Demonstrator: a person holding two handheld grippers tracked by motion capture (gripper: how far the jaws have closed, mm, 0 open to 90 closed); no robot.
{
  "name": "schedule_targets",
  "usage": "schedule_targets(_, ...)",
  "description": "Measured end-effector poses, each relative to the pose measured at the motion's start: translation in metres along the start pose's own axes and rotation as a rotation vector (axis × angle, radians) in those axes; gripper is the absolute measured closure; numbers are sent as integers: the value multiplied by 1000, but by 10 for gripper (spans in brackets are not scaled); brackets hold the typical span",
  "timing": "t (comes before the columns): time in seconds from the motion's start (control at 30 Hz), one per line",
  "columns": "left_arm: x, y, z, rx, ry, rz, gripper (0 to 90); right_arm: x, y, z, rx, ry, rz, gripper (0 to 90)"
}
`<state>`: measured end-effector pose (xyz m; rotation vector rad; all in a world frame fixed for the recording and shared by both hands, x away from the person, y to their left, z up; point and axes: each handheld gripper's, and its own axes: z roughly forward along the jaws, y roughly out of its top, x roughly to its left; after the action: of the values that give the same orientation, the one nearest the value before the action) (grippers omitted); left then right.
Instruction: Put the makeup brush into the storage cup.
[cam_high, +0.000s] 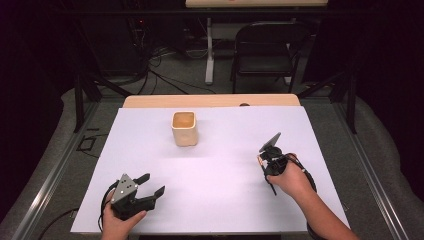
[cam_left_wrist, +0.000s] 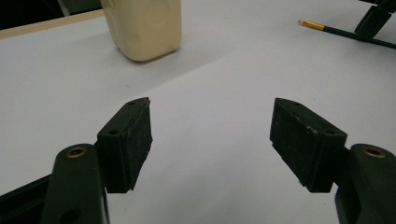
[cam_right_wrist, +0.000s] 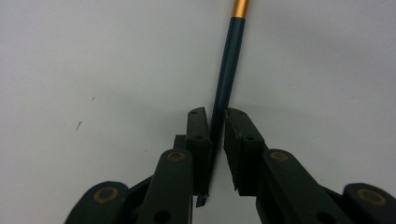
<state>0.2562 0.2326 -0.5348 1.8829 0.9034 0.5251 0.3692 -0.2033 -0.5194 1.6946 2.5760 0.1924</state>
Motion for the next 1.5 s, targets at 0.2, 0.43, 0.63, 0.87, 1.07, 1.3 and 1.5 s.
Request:
schedule_targets(0.2,0,0,0,0,0,0,297,-1,0,2,4,2,1,801)
schedule_targets(0.43,0,0,0,3,1,0,297,-2,-1,5,8,6,8,809)
schedule_targets(0.63,0,0,0,4,0,1,297,-1,0,6,12,12,11,827)
schedule_targets(0.87,0,0,1,4,0,1,297,-1,1,6,24,7,11,834)
schedule_targets(1.07,-1,0,1,6,2,2,297,-1,1,6,22,8,20,835)
schedule_targets(1.3,0,0,0,4,1,1,297,-1,1,6,22,8,18,838)
schedule_targets(1.5,-1,0,1,5,1,4,297,0,1,3,18,16,2,839)
